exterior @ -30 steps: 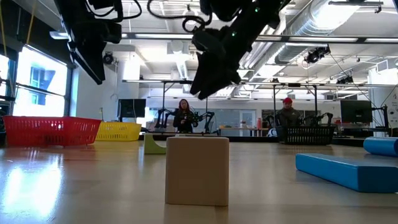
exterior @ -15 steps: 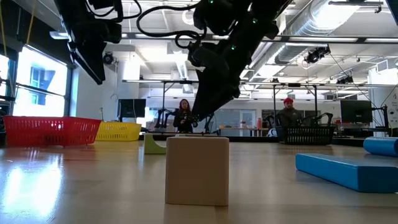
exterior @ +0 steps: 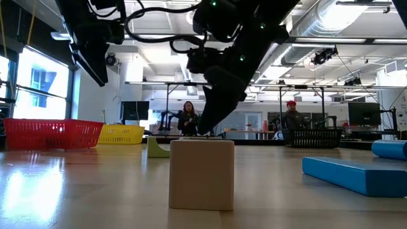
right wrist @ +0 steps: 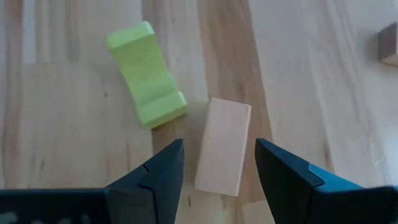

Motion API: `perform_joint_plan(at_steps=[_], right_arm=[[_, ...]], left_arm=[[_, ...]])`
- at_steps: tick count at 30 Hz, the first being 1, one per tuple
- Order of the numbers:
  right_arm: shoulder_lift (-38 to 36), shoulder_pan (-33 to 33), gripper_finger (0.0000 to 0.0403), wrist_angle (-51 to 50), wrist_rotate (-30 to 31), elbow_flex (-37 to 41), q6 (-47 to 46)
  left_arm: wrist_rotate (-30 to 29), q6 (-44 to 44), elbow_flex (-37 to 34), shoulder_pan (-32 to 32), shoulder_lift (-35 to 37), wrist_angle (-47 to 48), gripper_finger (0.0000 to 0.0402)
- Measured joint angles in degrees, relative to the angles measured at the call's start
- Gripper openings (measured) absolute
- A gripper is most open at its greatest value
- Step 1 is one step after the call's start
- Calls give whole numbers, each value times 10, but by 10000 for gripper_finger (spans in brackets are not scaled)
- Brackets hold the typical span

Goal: Sort & place blocks by color
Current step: Put the brown block into the yellow bin

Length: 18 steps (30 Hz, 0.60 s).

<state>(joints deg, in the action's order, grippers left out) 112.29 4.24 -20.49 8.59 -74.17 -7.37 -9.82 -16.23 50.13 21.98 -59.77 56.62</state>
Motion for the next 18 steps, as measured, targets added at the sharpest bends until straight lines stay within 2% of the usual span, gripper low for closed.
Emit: perform_joint_plan(at_steps=[15,18], right_arm=[[48,-7,183,-2,-16,-1,-57],[49,-10,164,-4,-30,-1,-67]], left_arm=[[0,0,0,0,0,0,202],[0,0,0,0,0,0,202]])
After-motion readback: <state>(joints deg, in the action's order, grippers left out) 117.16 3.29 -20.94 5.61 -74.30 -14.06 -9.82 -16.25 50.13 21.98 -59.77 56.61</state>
